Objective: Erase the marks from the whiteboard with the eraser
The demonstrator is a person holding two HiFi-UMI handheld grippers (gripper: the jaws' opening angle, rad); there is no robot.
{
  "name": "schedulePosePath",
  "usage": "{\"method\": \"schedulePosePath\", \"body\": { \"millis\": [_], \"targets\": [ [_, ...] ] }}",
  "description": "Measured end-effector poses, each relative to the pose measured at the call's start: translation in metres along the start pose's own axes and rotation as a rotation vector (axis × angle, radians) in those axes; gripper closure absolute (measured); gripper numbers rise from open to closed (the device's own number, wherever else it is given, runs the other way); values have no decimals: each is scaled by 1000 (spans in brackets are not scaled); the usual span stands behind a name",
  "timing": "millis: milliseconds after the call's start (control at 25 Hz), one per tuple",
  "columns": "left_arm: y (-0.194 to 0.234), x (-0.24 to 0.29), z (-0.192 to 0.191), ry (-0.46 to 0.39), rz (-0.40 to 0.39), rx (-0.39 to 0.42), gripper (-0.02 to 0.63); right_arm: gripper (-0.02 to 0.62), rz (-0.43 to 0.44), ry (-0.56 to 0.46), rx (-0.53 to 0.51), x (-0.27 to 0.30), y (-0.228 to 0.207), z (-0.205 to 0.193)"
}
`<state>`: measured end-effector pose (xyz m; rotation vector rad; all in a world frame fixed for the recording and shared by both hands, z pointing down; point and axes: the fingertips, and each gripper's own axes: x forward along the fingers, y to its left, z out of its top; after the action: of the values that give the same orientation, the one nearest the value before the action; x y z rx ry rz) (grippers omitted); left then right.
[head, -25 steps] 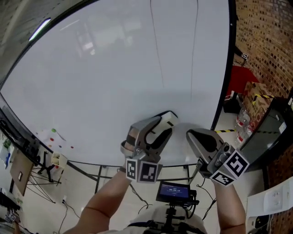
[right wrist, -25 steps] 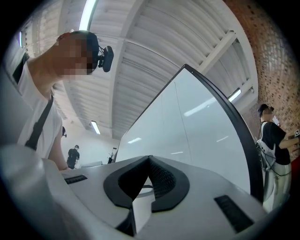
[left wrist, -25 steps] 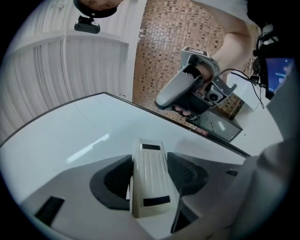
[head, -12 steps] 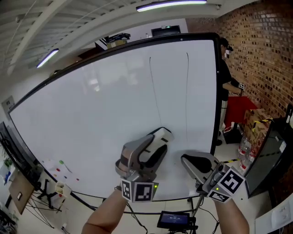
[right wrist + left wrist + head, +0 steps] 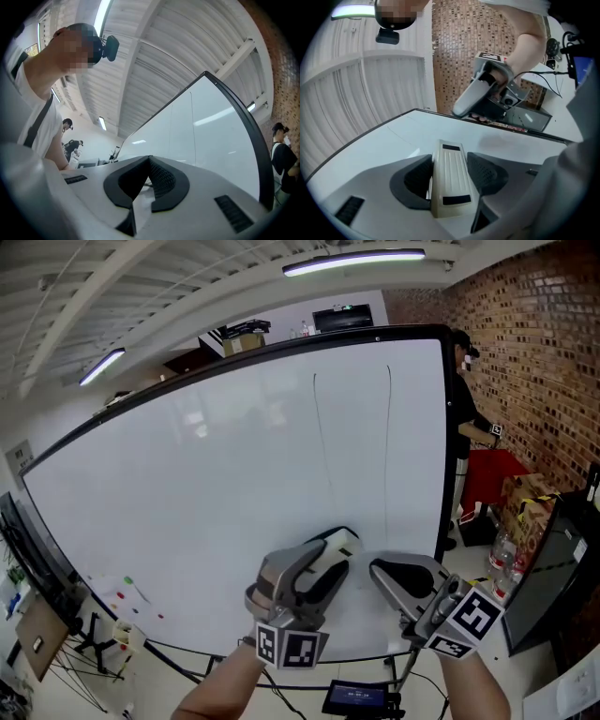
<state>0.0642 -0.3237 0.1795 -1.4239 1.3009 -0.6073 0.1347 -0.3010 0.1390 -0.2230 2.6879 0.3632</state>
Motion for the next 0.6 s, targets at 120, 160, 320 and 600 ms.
{"method": "schedulePosePath", "body": {
  "millis": [120, 160, 320, 600],
  "targets": [
    [-26, -3, -7, 15, -55, 34, 337, 578, 7, 18, 5, 4, 0, -7],
    [-28, -3, -8, 16, -65, 41, 337, 578, 9, 21, 4, 5, -1, -8],
    [-16, -1, -8, 8, -76, 9, 336, 578, 6, 17, -7, 9, -3, -3],
    [34, 15, 11, -48, -66, -56, 336, 578, 5, 65, -76, 6, -17, 12]
  ]
}}
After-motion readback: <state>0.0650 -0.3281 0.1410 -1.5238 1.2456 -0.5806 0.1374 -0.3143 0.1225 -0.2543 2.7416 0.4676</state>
